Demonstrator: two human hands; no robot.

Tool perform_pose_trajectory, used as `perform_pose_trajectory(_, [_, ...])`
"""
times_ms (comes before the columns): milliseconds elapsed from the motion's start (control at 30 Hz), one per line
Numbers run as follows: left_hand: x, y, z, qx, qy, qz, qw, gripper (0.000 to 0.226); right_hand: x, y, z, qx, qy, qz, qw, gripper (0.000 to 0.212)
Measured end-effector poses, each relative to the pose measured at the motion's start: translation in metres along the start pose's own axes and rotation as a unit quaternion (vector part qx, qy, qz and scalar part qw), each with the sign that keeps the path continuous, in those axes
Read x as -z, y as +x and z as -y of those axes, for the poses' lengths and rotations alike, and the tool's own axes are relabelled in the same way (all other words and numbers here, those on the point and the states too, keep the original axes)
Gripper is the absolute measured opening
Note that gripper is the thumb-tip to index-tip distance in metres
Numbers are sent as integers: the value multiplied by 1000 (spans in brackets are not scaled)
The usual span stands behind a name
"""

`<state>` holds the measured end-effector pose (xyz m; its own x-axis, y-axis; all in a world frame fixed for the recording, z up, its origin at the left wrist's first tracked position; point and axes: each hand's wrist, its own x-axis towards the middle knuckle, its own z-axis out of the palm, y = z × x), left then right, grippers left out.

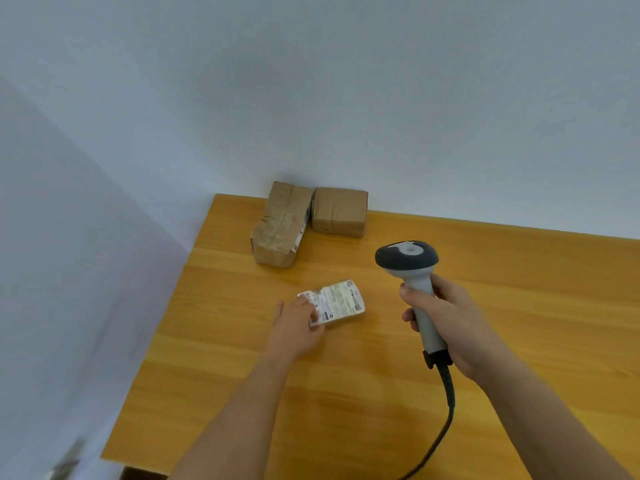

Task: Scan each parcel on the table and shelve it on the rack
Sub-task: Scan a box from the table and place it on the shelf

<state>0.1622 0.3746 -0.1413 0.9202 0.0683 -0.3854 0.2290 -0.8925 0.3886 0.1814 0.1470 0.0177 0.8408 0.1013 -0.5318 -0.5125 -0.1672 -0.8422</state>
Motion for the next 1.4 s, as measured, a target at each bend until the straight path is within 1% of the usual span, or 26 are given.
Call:
perform_pose_trajectory(67, [-6,-13,8,66,-41,-80,994,30,0,-2,-1,-2,-8,14,1000,15])
perform_pose_trajectory(133, [-10,-26,10,190,-108,-154,964,60,0,-4,-3,-4,-15,27,1000,16])
perform_pose_trajectory(200, [-16,-32,9,316,-214,-129,915,97,0,-5,-5,-10,-21,33,999,18])
perform_pose_trajectory(233, [-21,-34,8,356,-268,-104,889,111,0,-6,-7,-14,-24,36,999,19])
perform_pose_trajectory(300, [-29,-36,6,399,-331,-68,852,124,0,-6,-9,-14,-29,48,998,20])
perform_pose_trajectory(333, [-33,-36,5,398,-338,-63,851,122,0,-6,-10,-14,-32,55,998,20])
perform_pose_trajectory(367, [-36,-35,4,381,-336,-69,859,117,0,-6,-11,-13,-35,60,998,19])
perform_pose_trajectory(433, [-39,-33,2,332,-341,-96,874,105,0,-6,-14,-12,-42,68,997,18])
perform_pose_trajectory(467, [-42,-32,2,318,-351,-115,873,102,-1,-6,-15,-13,-45,72,996,18])
perform_pose_trajectory(533, [-45,-32,2,336,-373,-121,856,90,-4,-7,-16,-16,-48,77,996,18])
perform_pose_trajectory(600, [-50,-33,3,387,-413,-90,820,59,-7,-9,-16,-19,-46,82,995,20])
perform_pose_trajectory(667, [-56,-34,5,421,-431,-78,794,41,-10,-9,-15,-20,-43,86,995,21])
perform_pose_trajectory(867, [-58,-41,3,402,-400,-76,820,24,-17,-14,-9,-17,-42,103,994,17])
perform_pose_trajectory(933, [-60,-44,6,394,-431,-77,808,23,-20,-16,-8,-14,-45,107,993,18])
perform_pose_trajectory(967, [-61,-46,5,394,-454,-74,796,28,-20,-17,-8,-14,-48,109,993,18])
perform_pose_trajectory(1000, [-62,-47,5,394,-468,-74,788,41,-21,-17,-8,-14,-49,111,993,18])
perform_pose_trajectory(1033, [-64,-50,4,396,-456,-61,795,62,-22,-18,-8,-14,-51,113,992,18])
perform_pose_trajectory(1067, [-65,-53,3,398,-413,-37,818,85,-23,-18,-8,-14,-50,114,992,19])
perform_pose_trajectory(1100, [-67,-56,0,396,-347,-14,850,101,-24,-19,-8,-14,-50,116,992,19])
perform_pose_trajectory(1133, [-69,-60,-2,387,-293,-9,874,106,-24,-20,-9,-12,-55,118,991,19])
perform_pose_trajectory(1167, [-71,-61,-4,382,-280,-10,881,105,-24,-21,-8,-11,-61,119,991,19])
perform_pose_trajectory(1267, [-75,-58,-8,392,-347,-2,852,100,-21,-23,-9,-10,-68,116,991,19])
perform_pose_trajectory(1300, [-73,-59,-10,383,-375,-1,844,91,-20,-25,-9,-8,-67,115,991,19])
perform_pose_trajectory(1333, [-72,-61,-11,372,-408,-4,834,74,-20,-28,-8,-8,-64,115,991,19])
perform_pose_trajectory(1367, [-68,-64,-13,362,-446,-18,818,57,-20,-31,-7,-8,-57,115,992,19])
perform_pose_trajectory(1400, [-63,-68,-15,360,-485,-33,796,47,-20,-35,-4,-10,-45,118,992,19])
